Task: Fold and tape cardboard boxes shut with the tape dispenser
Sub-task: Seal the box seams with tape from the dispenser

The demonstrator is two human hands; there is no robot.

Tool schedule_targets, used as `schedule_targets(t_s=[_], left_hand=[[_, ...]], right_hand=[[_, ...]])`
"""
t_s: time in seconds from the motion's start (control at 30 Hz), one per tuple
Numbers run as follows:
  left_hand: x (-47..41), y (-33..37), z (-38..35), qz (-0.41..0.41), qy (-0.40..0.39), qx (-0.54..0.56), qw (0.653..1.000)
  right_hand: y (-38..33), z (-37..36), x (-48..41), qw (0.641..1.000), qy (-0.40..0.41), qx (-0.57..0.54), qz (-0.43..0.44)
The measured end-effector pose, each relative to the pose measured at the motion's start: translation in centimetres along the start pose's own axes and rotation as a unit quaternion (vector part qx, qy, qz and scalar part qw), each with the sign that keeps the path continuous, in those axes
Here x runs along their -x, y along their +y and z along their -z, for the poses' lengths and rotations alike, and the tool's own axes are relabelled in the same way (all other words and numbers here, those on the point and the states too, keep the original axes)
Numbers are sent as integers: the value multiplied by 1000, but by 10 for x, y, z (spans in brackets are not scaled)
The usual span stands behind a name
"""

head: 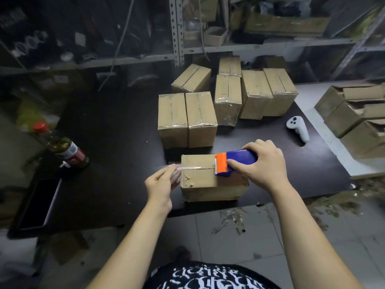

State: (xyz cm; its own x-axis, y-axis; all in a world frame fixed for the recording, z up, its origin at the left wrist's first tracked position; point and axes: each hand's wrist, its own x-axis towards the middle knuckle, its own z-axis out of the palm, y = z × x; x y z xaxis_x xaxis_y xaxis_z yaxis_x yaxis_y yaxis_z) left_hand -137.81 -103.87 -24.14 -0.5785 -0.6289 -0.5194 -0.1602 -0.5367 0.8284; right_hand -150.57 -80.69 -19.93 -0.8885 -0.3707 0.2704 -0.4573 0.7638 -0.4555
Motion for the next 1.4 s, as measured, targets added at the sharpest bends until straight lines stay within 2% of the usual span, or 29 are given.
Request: schedule_targets(t_s=[0.1,0.2,0.4,0.5,0.67,0.73,0.8,0.87,0.9,0.97,1.03,1.13,1.2,1.3,1.4], left_hand=[[-3,-3,-2,13,32,14,999],[-6,-12,0,39,28,22,999],[-9,-27,-13,99,113,46,988],[-9,-26,-19,114,101,30,988],[-13,-49,-12,172,64,-73,980],[-15,-56,-7,114,81,-113,984],[-16,-48,-2,-28,121,-137,983],[-12,-30,-2,-190,78,-193,959],[-8,-23,-7,-232,30,-231,944],[-3,-23,-18,-248,-36,-339,907],[-1,-33,-27,-240,-25,-395,886],[-2,-40,-31,-233,-12,-332,914],[-6,-36,-34,-221,-1,-304,927],[-13,-31,-45,-218,23,-264,939],[-29,-27,-53,-248,-2,-278,928]], right_hand=[[-1,0,-3,1000,-5,7,1],[0,0,-4,1000,-8,5,-1],[-2,0,-6,1000,-14,5,4],[0,0,-5,1000,-17,-5,4],[0,1,-6,1000,-20,-10,-11],[0,2,-5,1000,-24,-10,-9],[-1,4,-5,999,-30,-16,-13],[0,7,-6,998,-45,-42,-26],[2,10,-6,996,-56,-65,-33],[3,18,-7,988,-83,-119,-53],[2,24,-6,974,-99,-187,-84],[1,33,-3,923,-111,-339,-145],[3,36,0,902,-119,-381,-164],[7,37,-1,910,-149,-355,-156],[12,36,-6,952,-170,-232,-100]])
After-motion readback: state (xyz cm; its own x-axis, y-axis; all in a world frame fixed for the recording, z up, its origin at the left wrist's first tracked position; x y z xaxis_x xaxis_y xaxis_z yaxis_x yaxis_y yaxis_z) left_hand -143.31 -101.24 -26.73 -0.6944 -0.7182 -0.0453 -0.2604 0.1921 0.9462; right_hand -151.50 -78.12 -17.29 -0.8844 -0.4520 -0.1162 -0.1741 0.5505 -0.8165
